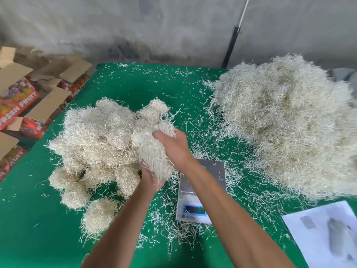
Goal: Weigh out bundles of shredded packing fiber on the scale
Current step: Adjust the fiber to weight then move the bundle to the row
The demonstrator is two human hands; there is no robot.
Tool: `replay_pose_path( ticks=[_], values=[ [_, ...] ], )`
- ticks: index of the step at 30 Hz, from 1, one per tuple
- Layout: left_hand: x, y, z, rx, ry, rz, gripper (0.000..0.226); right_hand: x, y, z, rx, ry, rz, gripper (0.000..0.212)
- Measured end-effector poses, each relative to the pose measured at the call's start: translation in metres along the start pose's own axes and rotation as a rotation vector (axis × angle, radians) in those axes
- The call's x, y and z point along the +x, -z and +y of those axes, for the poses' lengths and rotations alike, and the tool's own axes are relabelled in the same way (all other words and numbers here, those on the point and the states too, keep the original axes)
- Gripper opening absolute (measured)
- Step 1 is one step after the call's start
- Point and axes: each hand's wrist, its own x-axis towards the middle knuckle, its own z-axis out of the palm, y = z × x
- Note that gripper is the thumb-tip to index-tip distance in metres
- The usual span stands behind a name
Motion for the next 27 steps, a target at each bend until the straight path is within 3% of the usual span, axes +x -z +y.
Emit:
replay_pose_path(
  ticks=[1, 3, 4, 6, 10, 14, 17, 18, 20, 22, 25, 27],
  values=[
    [0.001, -0.005, -0.004, 0.085, -0.018, -0.033, 0.055, 0.002, 0.002, -0.007, 0.075, -0.057, 0.003, 0.089],
    [-0.005, -0.019, -0.005, 0.279, -0.13, -0.204, 0.046, 0.008, 0.014, -0.017, 0.211, -0.055, -0.003, 0.057],
    [-0.008, -0.028, -0.004, 0.295, -0.139, -0.301, 0.047, 0.012, 0.021, -0.021, 0.286, -0.067, 0.0, 0.051],
    [-0.023, -0.042, 0.001, 0.344, -0.202, -0.343, 0.052, 0.021, 0.038, -0.029, 0.339, -0.118, 0.052, 0.077],
    [-0.02, -0.019, -0.004, 0.243, -0.178, -0.422, 0.059, 0.038, 0.08, -0.022, 0.417, -0.08, 0.277, 0.099],
    [-0.015, 0.0, 0.013, 0.249, -0.29, -0.363, 0.049, 0.033, 0.112, 0.005, 0.141, -0.006, 0.454, 0.104],
    [-0.021, -0.023, 0.034, 0.249, -0.239, -0.417, 0.038, 0.024, 0.101, 0.031, -0.15, 0.05, 0.406, 0.086],
    [-0.025, -0.037, 0.037, 0.347, -0.285, -0.409, 0.035, 0.021, 0.094, 0.04, -0.194, 0.051, 0.364, 0.078],
    [-0.026, -0.062, 0.035, 0.676, -0.484, -0.27, 0.031, 0.017, 0.079, 0.056, -0.16, 0.061, 0.264, 0.056],
    [-0.026, -0.078, 0.027, 0.796, -0.614, -0.139, 0.038, 0.006, 0.065, 0.06, -0.031, 0.091, 0.236, 0.059],
    [-0.02, -0.081, 0.008, 0.65, -0.412, -0.214, 0.04, -0.002, 0.055, 0.062, 0.108, 0.092, 0.213, 0.087],
    [-0.01, -0.078, -0.002, 0.602, -0.262, -0.162, 0.054, -0.003, 0.066, 0.068, -0.003, 0.056, 0.144, 0.078]
  ],
)
